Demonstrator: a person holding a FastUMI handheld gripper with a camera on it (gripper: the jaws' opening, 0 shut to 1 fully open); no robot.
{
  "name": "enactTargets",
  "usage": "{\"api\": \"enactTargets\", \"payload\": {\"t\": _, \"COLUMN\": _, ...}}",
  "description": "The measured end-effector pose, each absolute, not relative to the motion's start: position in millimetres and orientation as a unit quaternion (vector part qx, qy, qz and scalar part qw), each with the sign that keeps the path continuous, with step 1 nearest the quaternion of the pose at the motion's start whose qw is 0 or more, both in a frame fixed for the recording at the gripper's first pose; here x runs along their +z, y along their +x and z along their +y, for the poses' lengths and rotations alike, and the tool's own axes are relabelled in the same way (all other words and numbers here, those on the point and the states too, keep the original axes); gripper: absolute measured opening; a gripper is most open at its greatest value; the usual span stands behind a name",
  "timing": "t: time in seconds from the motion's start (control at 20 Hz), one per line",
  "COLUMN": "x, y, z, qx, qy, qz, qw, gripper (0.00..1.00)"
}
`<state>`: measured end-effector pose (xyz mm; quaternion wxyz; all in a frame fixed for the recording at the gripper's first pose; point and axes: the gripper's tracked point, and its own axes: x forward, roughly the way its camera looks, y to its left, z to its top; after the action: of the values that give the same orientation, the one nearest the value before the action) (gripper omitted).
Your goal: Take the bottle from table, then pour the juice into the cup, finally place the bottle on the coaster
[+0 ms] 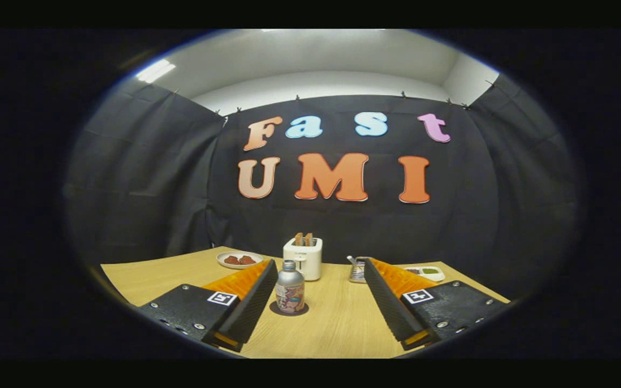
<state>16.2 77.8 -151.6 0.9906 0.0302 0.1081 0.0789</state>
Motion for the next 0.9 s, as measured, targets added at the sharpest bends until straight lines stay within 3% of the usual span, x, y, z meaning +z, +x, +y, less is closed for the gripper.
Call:
{"api": "enactTargets", "payload": {"t": 0.4, "x": -145, "y": -30, "z": 29, "qx": 0.026, "qy": 0.021, "qz": 0.101, "qw": 0.994, "gripper": 0.96}}
{"api": "enactTargets", "payload": {"t": 0.9, "x": -155, "y": -45, "z": 31, "qx": 0.030, "qy": 0.021, "qz": 0.102, "qw": 0.994, "gripper": 0.96}}
